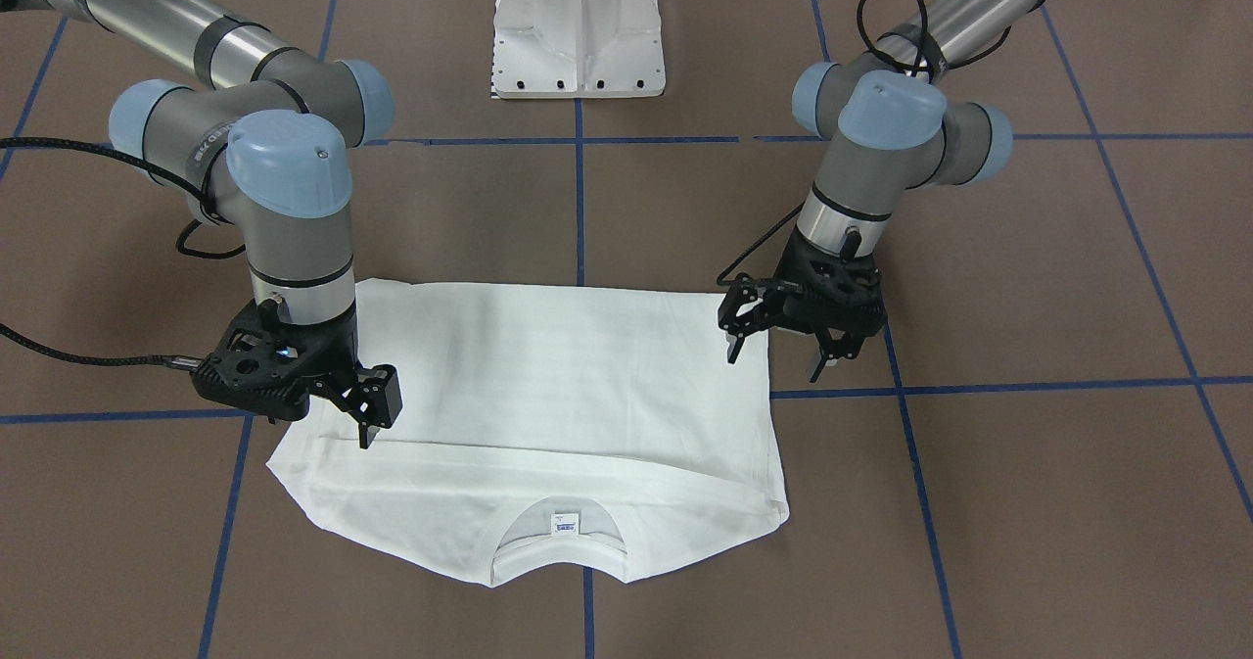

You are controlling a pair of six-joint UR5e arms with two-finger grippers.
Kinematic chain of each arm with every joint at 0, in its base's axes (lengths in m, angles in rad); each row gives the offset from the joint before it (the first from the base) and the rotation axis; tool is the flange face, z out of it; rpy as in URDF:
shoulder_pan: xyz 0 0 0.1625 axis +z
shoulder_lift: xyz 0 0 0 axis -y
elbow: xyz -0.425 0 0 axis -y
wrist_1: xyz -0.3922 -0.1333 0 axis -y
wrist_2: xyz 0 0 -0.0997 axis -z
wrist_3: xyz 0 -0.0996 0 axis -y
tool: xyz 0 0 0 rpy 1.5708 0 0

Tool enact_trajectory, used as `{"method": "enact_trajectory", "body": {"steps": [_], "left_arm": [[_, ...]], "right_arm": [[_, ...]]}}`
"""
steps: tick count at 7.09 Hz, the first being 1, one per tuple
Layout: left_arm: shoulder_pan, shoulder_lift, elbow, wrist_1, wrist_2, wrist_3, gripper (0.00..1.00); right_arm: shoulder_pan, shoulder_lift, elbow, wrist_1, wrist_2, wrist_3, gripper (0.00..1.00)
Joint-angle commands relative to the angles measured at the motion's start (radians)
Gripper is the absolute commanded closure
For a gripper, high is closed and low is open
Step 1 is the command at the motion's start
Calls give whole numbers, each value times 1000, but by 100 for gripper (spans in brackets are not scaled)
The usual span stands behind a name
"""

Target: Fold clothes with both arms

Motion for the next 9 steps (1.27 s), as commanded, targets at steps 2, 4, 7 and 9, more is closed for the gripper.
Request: {"method": "enact_trajectory", "body": {"steps": [2,4,7,9], "left_arm": [[135,75,-53,-1,66,-93,0],[135,70,-8,-2,67,-90,1],[137,61,11,-4,67,-95,40],[137,59,10,-4,67,-98,88]], "right_arm": [[-7,-2,23,0,-1,0,0],[-10,-2,29,0,-1,0,0],[-22,-2,33,0,-6,0,0],[-24,-2,32,0,-6,0,0]]}}
